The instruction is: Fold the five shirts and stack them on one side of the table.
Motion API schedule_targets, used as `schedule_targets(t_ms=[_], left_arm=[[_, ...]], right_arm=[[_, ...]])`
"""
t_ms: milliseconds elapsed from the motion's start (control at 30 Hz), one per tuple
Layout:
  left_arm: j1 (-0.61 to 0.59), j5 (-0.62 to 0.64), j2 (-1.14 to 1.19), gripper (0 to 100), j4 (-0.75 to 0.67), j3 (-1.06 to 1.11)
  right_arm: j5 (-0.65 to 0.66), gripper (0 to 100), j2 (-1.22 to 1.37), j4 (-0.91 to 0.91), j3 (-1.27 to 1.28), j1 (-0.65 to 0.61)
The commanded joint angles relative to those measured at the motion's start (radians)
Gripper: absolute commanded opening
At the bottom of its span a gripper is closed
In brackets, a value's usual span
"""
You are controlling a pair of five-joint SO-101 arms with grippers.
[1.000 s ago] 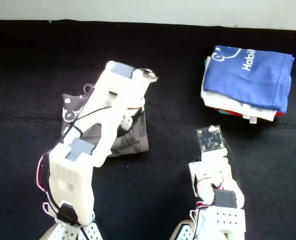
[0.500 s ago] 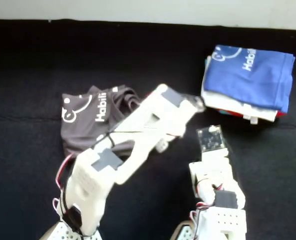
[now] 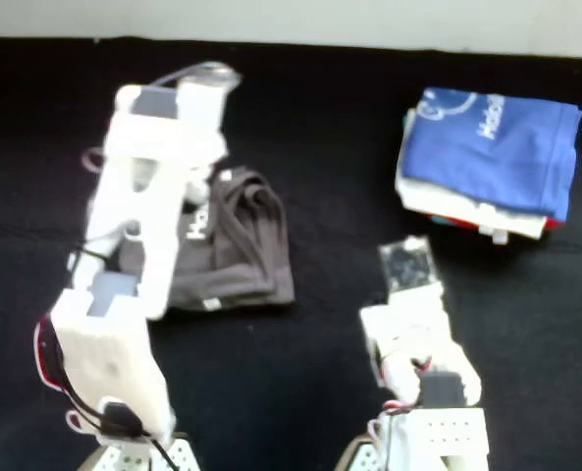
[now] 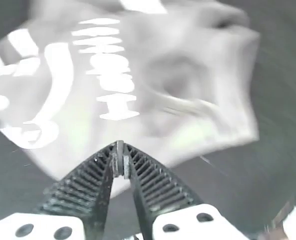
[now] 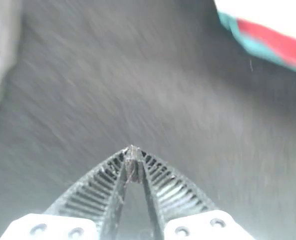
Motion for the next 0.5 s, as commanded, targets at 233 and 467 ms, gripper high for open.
schedule_targets(t_ms=[233, 467], left_arm=[[-0.117, 0.008, 0.200, 1, -0.245, -0.035], [-0.185, 0.005, 0.219, 1, -0.262, -0.035]], right_arm=[[-0.077, 0.7, 0.539, -0.168, -0.432, -0.344], [-0.081, 0.7, 1.104, -0.211, -0.802, -0.461]])
